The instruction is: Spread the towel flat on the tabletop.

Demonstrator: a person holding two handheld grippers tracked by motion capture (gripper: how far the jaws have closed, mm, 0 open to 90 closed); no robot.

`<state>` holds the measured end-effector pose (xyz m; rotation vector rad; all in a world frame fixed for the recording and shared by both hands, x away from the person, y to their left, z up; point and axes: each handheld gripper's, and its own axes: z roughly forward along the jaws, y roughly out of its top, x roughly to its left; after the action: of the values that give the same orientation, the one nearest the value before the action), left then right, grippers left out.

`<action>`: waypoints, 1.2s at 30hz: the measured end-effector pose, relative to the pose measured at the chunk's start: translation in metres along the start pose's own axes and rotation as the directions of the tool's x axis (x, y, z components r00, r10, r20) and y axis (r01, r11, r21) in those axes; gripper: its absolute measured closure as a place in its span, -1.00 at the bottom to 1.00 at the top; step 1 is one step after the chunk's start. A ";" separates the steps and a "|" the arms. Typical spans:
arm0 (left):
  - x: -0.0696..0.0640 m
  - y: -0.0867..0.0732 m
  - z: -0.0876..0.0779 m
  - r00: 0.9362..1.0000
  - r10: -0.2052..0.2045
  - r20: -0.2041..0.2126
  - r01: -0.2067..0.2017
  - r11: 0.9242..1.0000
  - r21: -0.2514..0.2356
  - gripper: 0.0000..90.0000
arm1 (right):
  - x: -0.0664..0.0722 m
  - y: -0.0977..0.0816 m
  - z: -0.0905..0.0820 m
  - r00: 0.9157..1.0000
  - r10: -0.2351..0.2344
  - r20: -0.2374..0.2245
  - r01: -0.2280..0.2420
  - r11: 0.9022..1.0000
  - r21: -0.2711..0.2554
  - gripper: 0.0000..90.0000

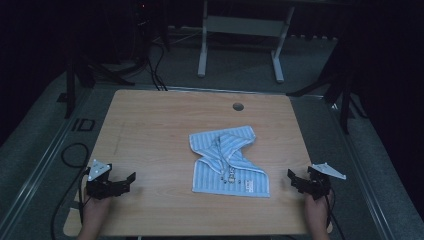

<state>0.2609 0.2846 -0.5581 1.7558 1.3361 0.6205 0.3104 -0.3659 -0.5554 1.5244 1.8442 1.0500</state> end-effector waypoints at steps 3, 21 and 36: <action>-0.003 0.001 0.000 1.000 0.015 0.016 -0.015 1.000 0.011 -0.96 | -0.002 0.000 0.001 1.000 0.012 -0.017 -0.012 1.000 0.009 -0.71; -0.064 0.023 0.038 0.937 0.128 0.324 -0.212 0.948 0.239 -0.96 | 0.007 0.007 0.008 0.970 -0.101 -0.223 0.130 0.985 0.117 -0.70; -0.118 0.056 0.068 0.873 0.251 0.419 -0.397 0.863 0.311 -0.95 | 0.054 0.041 0.014 0.866 -0.241 -0.438 0.368 0.900 0.233 -0.72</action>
<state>0.3067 0.1464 -0.5366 2.3235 0.9415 0.1844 0.3324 -0.3072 -0.5247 1.1630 2.5454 1.0039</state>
